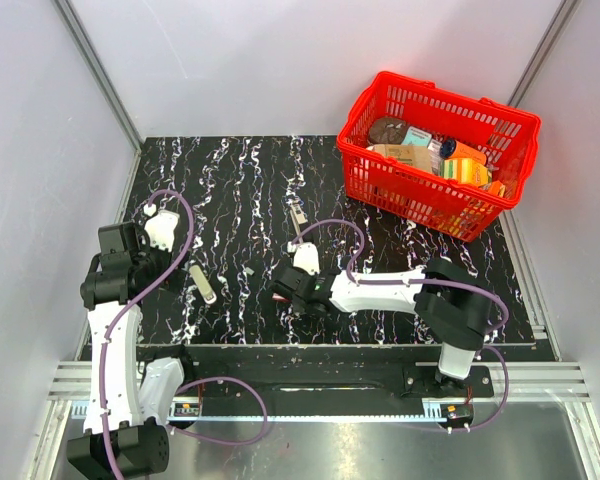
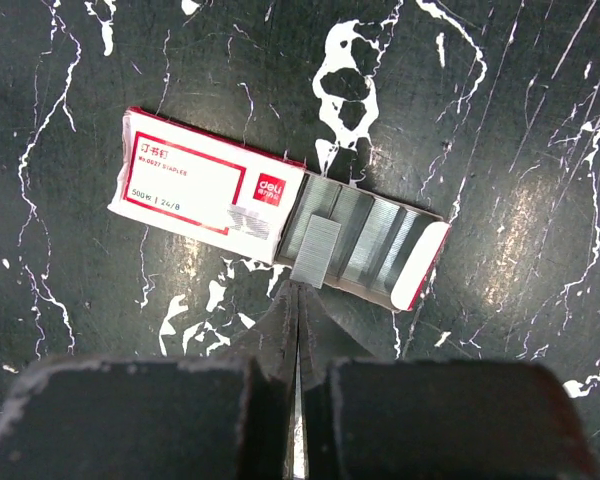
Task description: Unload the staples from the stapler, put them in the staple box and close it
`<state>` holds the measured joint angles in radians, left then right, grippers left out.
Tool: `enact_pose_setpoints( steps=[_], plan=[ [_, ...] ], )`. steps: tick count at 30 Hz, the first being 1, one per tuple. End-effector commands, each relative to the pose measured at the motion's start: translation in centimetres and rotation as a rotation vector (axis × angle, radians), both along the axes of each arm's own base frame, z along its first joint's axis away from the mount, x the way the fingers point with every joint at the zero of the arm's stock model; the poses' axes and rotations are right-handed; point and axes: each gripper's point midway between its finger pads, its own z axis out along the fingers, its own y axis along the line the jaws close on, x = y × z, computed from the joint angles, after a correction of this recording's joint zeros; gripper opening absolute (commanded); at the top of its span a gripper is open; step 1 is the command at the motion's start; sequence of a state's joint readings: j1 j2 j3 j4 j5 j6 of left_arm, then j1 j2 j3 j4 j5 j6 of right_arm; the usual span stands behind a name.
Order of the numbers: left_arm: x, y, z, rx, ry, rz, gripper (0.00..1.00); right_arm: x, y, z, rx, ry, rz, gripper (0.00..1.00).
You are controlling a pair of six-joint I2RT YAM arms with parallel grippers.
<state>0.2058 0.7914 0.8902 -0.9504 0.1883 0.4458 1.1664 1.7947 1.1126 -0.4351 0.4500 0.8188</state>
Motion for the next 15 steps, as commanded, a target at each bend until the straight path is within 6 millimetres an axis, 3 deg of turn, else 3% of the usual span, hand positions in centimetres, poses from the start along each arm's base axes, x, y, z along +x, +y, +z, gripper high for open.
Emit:
enact_pose_setpoints(
  steps=[1,9,12,15],
  plan=[
    [0.3,-0.2,0.7,-0.007,-0.035,-0.011,0.99,1.0,1.3,1.0,0.046,-0.021,0.001,0.00],
    [0.3,-0.3,0.7,-0.011,-0.037,-0.018,0.99,0.9,2.2,1.6,0.076,-0.013,0.037,0.00],
    [0.4,-0.4,0.9,-0.014,-0.039,-0.021,0.99,0.4,2.5,2.9,0.123,-0.010,0.072,0.01],
    [0.6,-0.6,1.3,-0.028,-0.034,-0.032,0.99,0.1,2.3,5.1,0.162,-0.031,0.097,0.11]
  ],
)
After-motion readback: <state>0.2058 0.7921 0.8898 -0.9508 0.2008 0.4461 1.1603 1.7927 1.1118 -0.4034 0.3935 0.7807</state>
